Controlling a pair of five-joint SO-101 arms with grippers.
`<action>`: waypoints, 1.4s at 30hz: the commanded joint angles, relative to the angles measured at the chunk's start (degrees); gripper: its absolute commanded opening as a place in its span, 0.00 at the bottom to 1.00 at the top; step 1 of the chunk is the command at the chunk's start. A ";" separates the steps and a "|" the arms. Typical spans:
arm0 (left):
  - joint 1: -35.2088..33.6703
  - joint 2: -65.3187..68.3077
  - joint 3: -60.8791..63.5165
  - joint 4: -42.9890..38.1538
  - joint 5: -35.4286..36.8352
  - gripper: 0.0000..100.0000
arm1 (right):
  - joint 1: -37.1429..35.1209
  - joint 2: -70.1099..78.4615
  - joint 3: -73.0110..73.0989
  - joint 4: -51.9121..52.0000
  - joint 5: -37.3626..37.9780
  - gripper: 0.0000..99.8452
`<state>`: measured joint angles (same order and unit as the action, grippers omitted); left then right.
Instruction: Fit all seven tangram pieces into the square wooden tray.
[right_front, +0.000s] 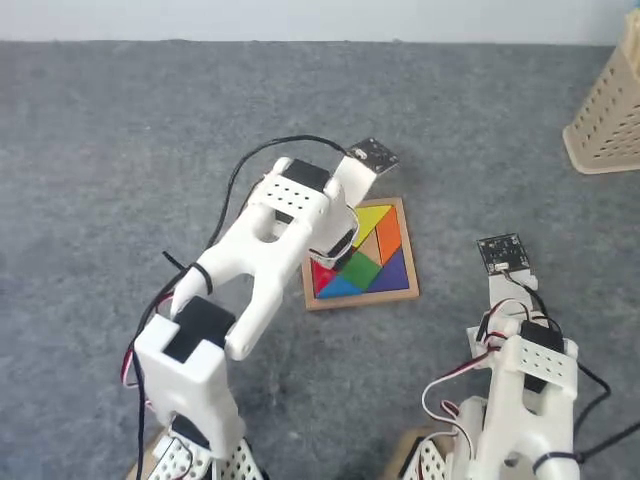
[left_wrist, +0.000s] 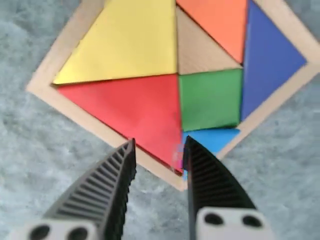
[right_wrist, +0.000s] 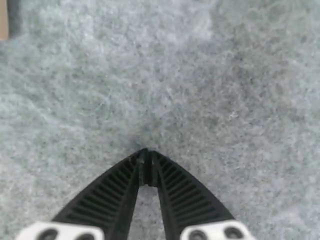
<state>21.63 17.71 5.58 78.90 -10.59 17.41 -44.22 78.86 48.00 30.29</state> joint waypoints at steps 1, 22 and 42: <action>2.81 -4.13 -0.13 3.87 0.70 0.15 | -0.66 -1.45 -0.18 -1.19 -0.53 0.01; -1.58 -3.60 6.73 -7.74 -1.58 0.15 | -0.66 -1.45 -0.18 -1.19 -0.53 0.01; -5.98 -53.19 34.86 -7.82 -0.53 0.15 | -0.66 -1.45 -0.18 -1.10 -0.53 0.01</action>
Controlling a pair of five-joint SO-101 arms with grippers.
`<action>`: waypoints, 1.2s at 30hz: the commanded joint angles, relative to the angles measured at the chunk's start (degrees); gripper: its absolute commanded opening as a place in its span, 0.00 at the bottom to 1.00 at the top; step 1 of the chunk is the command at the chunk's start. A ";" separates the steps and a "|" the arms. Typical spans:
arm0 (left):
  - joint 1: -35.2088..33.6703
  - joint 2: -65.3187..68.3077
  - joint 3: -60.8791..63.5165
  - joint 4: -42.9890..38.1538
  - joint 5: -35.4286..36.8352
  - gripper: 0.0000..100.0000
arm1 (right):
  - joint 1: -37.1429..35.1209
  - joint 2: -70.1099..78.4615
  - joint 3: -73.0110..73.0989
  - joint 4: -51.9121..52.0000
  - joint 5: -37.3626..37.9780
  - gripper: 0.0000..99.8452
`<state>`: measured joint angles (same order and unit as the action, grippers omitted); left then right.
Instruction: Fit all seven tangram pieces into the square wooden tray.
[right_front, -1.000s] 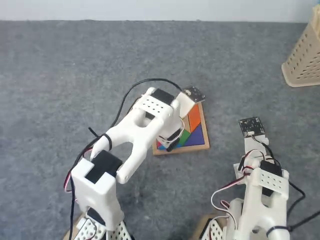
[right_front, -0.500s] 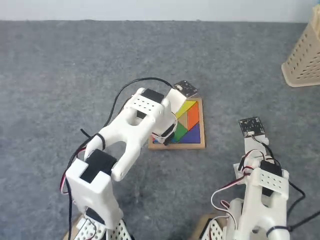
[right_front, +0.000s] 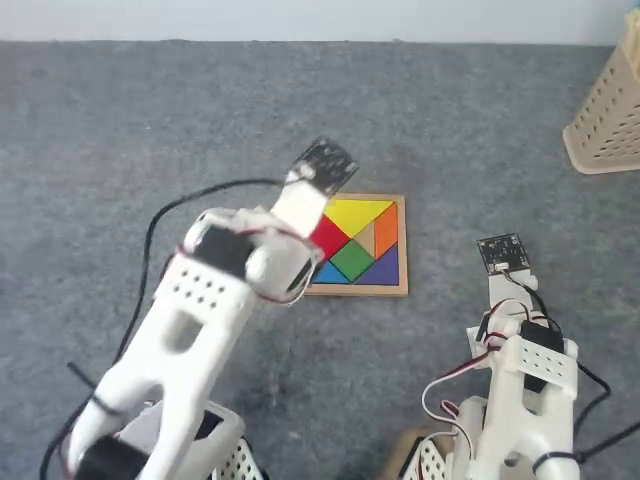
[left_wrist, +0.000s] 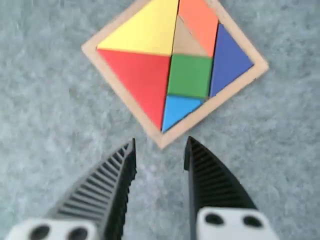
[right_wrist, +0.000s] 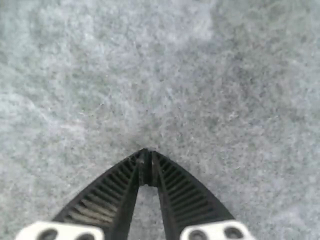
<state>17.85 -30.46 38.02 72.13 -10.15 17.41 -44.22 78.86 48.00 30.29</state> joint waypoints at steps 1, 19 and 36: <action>-3.34 -5.98 3.56 -1.05 -0.70 0.15 | -0.66 -1.45 -0.18 -1.10 -0.53 0.01; -30.59 -66.64 42.77 -8.62 -0.97 0.15 | -0.75 -4.18 -0.26 -0.22 -0.62 0.01; -30.68 -73.32 58.59 -12.92 -0.79 0.16 | -2.59 -60.00 17.23 23.96 4.22 0.01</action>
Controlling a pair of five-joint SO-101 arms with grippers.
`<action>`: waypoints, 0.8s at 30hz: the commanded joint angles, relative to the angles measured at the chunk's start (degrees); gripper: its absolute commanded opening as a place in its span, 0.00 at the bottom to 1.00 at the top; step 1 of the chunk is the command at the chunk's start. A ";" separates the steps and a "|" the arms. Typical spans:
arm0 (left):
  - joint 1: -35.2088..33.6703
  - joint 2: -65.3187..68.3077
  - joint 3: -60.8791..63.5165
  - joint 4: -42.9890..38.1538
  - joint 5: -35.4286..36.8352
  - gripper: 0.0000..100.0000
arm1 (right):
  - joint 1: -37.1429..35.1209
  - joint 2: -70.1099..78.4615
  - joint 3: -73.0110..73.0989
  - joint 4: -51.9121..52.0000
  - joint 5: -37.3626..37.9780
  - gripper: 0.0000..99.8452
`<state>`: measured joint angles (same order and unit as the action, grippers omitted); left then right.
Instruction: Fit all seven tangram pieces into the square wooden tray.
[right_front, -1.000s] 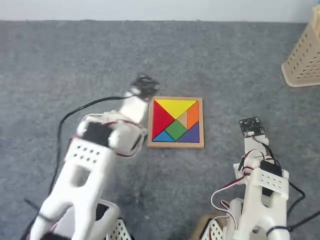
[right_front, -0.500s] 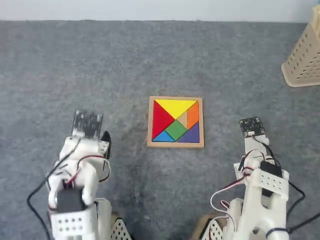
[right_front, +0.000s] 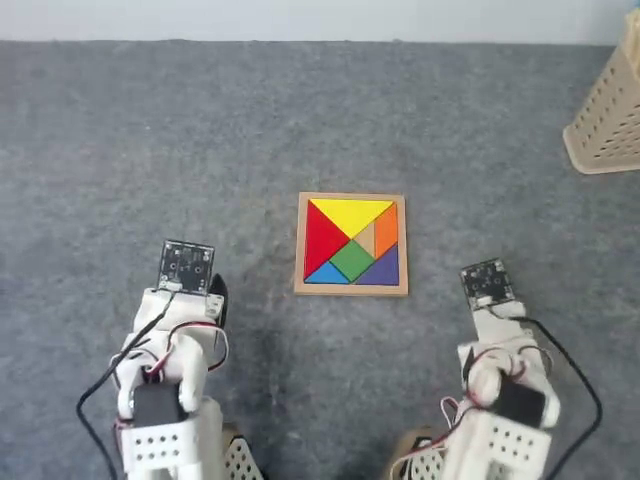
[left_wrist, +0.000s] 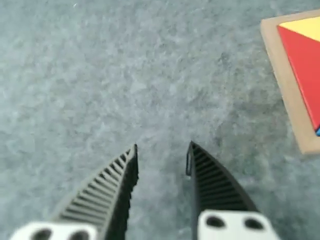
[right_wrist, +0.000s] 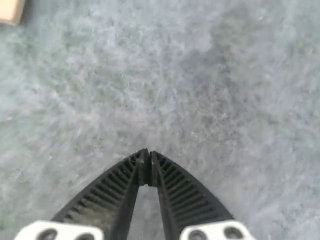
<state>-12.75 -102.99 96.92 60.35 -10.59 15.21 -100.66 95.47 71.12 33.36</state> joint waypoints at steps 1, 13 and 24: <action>0.00 -0.79 -0.31 -0.18 -0.26 0.16 | -0.40 -1.63 0.44 0.04 1.14 0.01; 0.09 -1.23 -0.40 12.13 -0.35 0.15 | -0.31 -1.80 1.05 -1.36 1.14 0.01; 0.00 -1.23 -0.40 12.13 -0.35 0.15 | -0.40 -1.80 1.05 -1.36 0.97 0.01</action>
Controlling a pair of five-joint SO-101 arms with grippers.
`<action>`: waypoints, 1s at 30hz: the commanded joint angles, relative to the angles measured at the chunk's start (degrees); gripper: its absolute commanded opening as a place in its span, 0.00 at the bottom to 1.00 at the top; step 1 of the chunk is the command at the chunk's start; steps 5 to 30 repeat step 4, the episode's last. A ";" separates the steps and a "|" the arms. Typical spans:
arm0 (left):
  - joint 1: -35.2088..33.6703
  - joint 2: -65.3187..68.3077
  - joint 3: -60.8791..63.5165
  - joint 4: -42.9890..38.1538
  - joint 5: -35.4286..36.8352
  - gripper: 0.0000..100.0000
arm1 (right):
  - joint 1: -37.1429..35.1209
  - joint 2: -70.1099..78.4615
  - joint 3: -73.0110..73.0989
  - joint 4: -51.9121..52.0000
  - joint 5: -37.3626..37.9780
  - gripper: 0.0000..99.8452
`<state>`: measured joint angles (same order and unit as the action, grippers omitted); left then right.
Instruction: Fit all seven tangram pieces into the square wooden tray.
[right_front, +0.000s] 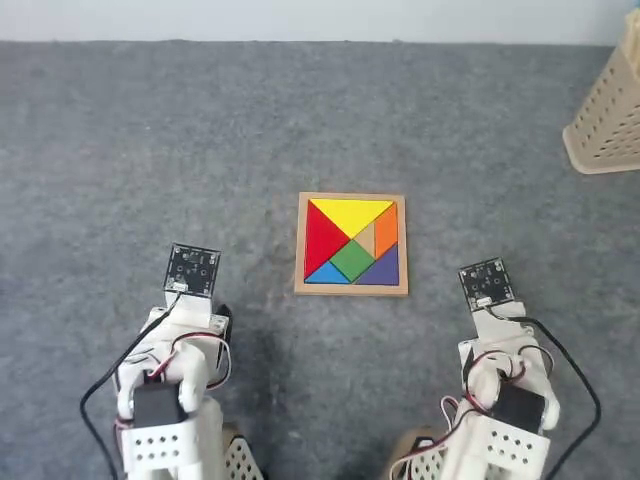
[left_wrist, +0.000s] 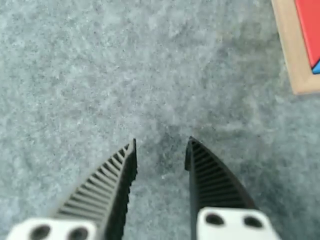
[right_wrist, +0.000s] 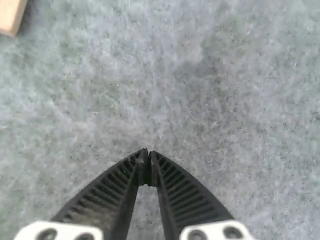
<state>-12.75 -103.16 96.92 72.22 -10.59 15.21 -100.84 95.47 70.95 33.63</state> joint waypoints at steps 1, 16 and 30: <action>0.00 -1.05 -0.40 0.26 -0.35 0.15 | -0.40 -1.63 1.05 -1.19 0.70 0.01; 0.00 -1.05 -0.40 0.26 -0.35 0.15 | -0.40 -1.63 1.05 -1.19 0.70 0.01; 0.00 -1.05 -0.40 0.26 -0.35 0.15 | -0.40 -1.63 1.05 -1.19 0.70 0.01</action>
